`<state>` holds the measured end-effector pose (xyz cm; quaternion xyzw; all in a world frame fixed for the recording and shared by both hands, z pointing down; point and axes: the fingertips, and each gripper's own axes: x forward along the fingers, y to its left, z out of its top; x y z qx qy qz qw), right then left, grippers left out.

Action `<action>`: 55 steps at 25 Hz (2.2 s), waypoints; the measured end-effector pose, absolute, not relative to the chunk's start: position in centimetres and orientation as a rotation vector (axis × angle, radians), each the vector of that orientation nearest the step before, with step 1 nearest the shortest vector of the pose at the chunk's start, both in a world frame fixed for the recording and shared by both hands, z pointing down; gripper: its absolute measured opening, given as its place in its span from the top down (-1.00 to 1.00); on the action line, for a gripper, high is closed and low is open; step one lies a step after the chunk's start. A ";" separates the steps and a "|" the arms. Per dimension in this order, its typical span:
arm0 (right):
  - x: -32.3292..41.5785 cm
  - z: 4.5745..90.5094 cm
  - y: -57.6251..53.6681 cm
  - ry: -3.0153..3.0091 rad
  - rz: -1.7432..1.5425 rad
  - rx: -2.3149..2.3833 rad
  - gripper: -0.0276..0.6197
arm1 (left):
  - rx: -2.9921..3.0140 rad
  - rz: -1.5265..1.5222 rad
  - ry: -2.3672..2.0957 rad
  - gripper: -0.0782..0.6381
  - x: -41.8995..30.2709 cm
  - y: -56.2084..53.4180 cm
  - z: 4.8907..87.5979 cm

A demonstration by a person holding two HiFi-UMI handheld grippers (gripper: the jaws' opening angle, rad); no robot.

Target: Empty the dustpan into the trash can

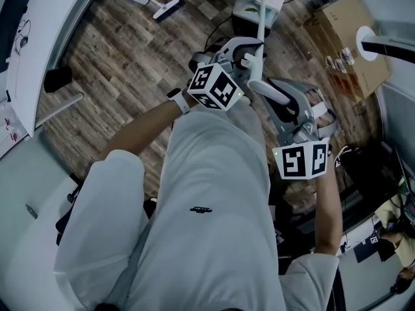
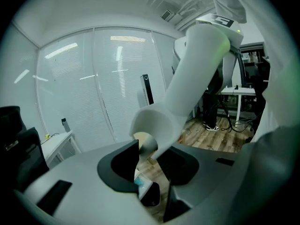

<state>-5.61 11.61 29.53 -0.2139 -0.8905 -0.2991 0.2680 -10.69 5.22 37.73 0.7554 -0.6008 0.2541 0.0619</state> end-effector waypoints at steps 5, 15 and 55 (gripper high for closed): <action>-5.9 28.1 11.4 -2.426 -0.811 -0.543 0.52 | 2.298 0.769 -1.843 0.46 -10.9 5.0 36.3; -5.4 26.2 11.9 -2.452 -0.875 -0.503 0.52 | 2.312 0.776 -1.918 0.46 -11.0 5.4 33.8; -4.6 30.0 12.8 -2.328 -0.973 -0.625 0.52 | 2.208 0.818 -1.817 0.44 -10.2 6.4 37.8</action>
